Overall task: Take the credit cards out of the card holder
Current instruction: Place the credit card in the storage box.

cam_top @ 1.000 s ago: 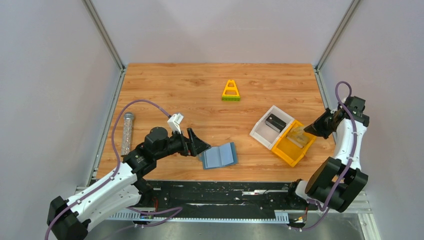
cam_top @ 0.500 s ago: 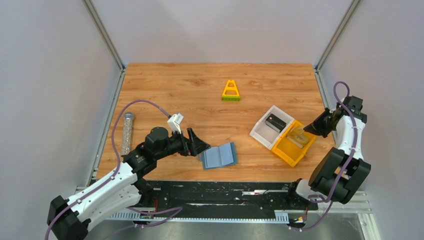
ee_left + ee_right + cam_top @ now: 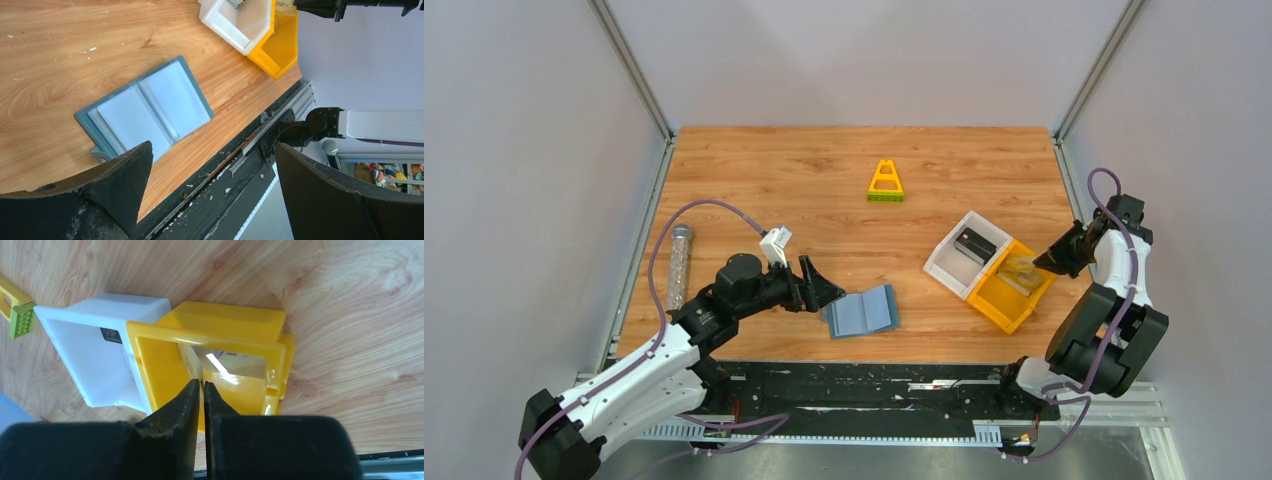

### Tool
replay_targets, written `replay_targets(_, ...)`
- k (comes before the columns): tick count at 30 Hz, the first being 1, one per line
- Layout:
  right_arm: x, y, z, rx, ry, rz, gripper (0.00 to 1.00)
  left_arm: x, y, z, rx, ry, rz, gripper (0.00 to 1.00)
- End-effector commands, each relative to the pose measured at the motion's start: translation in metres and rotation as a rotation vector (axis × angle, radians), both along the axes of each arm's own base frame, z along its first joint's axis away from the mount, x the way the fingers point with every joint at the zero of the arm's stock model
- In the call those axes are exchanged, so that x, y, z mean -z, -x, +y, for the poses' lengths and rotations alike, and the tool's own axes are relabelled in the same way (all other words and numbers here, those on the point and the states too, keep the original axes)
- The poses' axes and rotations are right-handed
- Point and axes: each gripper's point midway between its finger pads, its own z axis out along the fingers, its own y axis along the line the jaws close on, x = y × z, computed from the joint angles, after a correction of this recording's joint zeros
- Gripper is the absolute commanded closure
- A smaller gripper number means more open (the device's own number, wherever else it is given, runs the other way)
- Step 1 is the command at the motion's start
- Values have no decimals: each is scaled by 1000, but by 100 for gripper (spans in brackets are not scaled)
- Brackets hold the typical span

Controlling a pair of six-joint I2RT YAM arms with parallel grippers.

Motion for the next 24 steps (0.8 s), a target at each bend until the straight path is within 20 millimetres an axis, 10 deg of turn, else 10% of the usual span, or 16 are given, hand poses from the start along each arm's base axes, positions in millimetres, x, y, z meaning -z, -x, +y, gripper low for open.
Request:
replay_targets(1, 2, -7, -17, 47, 61, 1, 89, -13, -2, -3, -3, 34, -30, 0)
replay_targets(11, -1, -5, -32, 113, 109, 53, 86, 27, -7, 24, -127, -131, 68, 0)
replay_targets(24, -63, -21, -10, 126, 90, -86, 75, 98, -3, 46, -167, -365, 212, 0)
